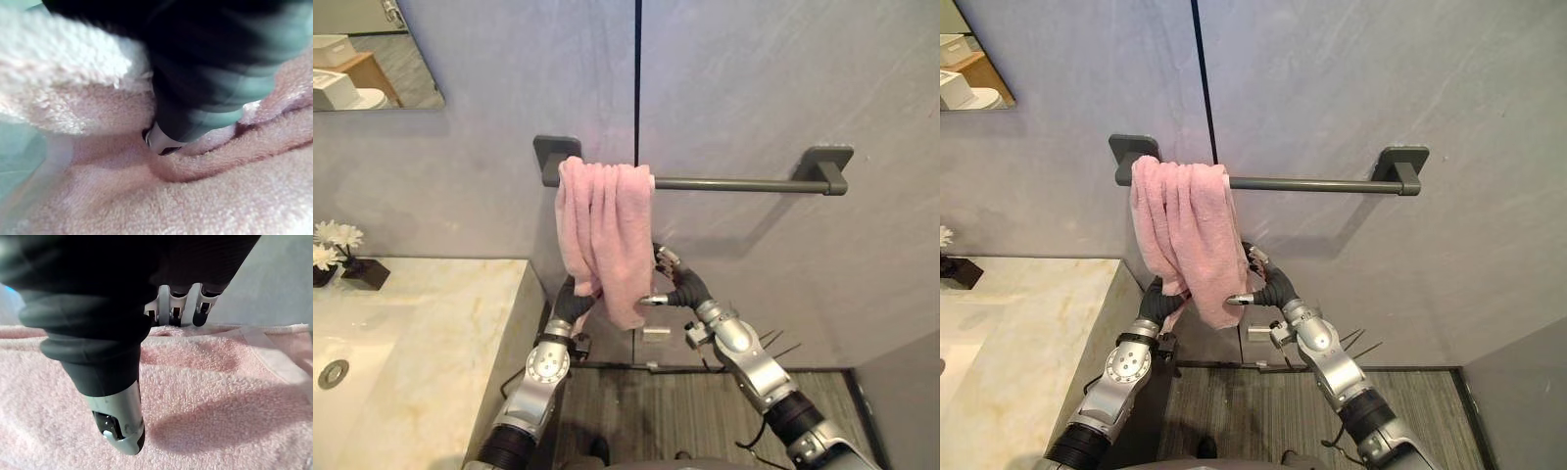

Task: Organize washtable

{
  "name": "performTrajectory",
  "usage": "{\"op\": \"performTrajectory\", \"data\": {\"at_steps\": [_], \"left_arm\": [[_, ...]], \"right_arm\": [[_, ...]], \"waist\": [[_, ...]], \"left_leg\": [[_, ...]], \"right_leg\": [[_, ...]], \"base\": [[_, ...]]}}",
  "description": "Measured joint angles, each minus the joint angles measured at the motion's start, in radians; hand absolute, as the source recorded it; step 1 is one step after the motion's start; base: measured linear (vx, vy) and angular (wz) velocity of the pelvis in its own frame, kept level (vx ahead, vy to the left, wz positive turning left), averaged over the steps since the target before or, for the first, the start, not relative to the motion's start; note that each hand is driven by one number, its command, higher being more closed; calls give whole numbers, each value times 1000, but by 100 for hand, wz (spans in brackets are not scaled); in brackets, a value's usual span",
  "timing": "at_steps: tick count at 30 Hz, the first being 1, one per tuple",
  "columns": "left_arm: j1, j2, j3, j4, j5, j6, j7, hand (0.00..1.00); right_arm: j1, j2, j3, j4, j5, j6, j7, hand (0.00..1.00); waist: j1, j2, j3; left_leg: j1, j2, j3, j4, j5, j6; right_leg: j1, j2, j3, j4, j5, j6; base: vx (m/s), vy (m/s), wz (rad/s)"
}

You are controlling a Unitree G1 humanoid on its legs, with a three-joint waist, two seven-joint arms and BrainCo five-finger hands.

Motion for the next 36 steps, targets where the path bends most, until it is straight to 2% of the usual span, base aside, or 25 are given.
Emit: {"op": "performTrajectory", "data": {"at_steps": [4, 7, 11, 24, 30, 36], "left_arm": [[-5, -4, -4, 0, -2, -1, 13, 100], [-23, -4, -13, 0, -4, -1, 14, 100], [-25, -4, -12, 0, -4, -1, 14, 100], [-12, -5, 36, -10, -3, -1, 9, 100], [28, -40, 36, -58, -3, -30, -18, 100], [45, -88, 33, -61, -3, -36, -55, 100]], "right_arm": [[-11, 11, 17, 24, 0, 1, -17, 100], [-15, 23, 17, 60, 0, 2, -19, 100], [-15, 22, 1, 60, 0, 2, -19, 100], [64, 30, -210, 35, 2, 0, -36, 100], [164, 74, -287, -75, 2, -4, -35, 100], [228, 110, -355, -103, -2, -4, -35, 100]], "waist": [[4, 1, -5], [19, 0, -7], [19, 0, -9], [16, -4, -12], [15, -5, -12], [-11, -6, -13]], "left_leg": [[-9, -1, -19, -2, 7, 0], [-14, 0, -31, -2, 12, -2], [-24, 0, -45, -3, 19, -3], [-23, 7, -14, -3, 21, -4], [-15, 17, 7, -4, 17, -6], [-20, 19, 10, -10, 8, -12]], "right_leg": [[-2, -1, -18, 4, -1, -1], [-2, 0, -27, 5, -1, -1], [-6, 0, -42, 5, -1, -2], [-20, 2, -15, 9, 0, -3], [-21, 3, 8, 6, 4, -5], [-37, 5, 13, 5, -2, 3]], "base": [[-48, -13, 14], [-39, -17, 11], [-20, -19, 11], [-15, -10, -6], [-25, -4, -12], [-33, -6, -3]]}}
